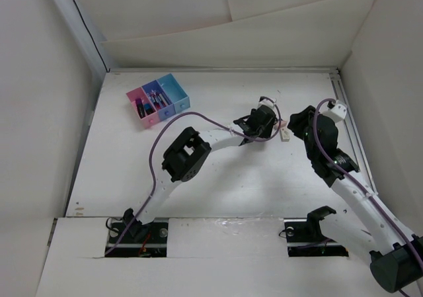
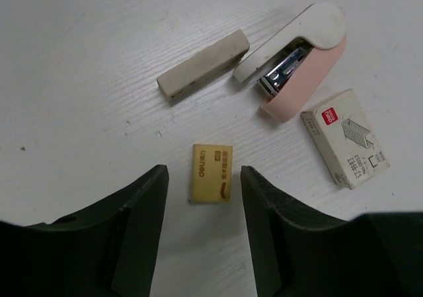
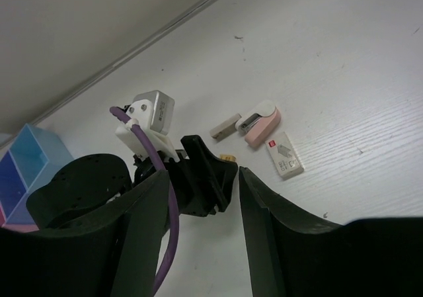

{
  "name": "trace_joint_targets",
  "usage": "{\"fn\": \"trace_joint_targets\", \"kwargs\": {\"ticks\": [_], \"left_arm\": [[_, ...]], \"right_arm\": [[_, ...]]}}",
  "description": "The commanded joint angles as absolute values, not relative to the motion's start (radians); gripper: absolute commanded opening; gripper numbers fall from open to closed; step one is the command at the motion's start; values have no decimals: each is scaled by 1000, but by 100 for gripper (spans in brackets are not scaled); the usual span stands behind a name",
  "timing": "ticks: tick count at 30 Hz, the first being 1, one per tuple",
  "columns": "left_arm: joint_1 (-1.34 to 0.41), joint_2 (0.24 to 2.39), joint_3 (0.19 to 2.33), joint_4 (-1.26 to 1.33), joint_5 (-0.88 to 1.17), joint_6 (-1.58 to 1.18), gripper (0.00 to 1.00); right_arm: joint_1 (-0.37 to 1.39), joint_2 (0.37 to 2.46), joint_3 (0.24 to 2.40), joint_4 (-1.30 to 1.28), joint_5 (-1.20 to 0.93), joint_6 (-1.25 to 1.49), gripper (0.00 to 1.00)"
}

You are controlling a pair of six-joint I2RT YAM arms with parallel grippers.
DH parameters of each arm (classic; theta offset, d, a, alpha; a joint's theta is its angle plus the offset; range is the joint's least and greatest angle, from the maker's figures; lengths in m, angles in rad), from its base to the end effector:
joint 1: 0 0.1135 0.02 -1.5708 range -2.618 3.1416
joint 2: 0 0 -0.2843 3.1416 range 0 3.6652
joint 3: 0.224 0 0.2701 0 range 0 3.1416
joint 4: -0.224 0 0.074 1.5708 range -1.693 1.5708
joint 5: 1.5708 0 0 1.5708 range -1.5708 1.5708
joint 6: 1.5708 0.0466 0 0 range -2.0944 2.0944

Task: Sort the stationery into containers
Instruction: Grab a piece of stationery with the left arm, then place the stationery into the container

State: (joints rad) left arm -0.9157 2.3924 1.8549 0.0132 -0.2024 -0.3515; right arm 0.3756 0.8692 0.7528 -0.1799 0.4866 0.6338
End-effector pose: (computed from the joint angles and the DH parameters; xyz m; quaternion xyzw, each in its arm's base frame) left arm 0.3661 -0.4611 0.1639 0.1914 0.8418 -0.2238 0.4525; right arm 0.2082 0.0587 0.3260 0.2426 0.7551 0.1097 0.5991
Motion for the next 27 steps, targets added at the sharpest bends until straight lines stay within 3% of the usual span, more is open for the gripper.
{"fn": "trace_joint_targets", "kwargs": {"ticks": [1,6,7,16,21,27], "left_arm": [[-917,2408,1901,-23,-239,-336,44],[-917,2436,1927,-48,-294,-336,13],[-917,2436,1927,-48,-311,-336,1],[-884,2157,1558,104,-439,-348,0],[-706,1973,1491,114,-371,-437,0],[-461,1894,1503,42,-325,-563,0]], "right_arm": [[387,848,782,-153,476,640,52],[387,848,782,-144,476,640,52],[387,848,773,-144,476,640,51],[387,839,773,-144,466,640,51],[387,839,773,-144,457,640,51],[387,850,782,-144,426,630,51]]}}
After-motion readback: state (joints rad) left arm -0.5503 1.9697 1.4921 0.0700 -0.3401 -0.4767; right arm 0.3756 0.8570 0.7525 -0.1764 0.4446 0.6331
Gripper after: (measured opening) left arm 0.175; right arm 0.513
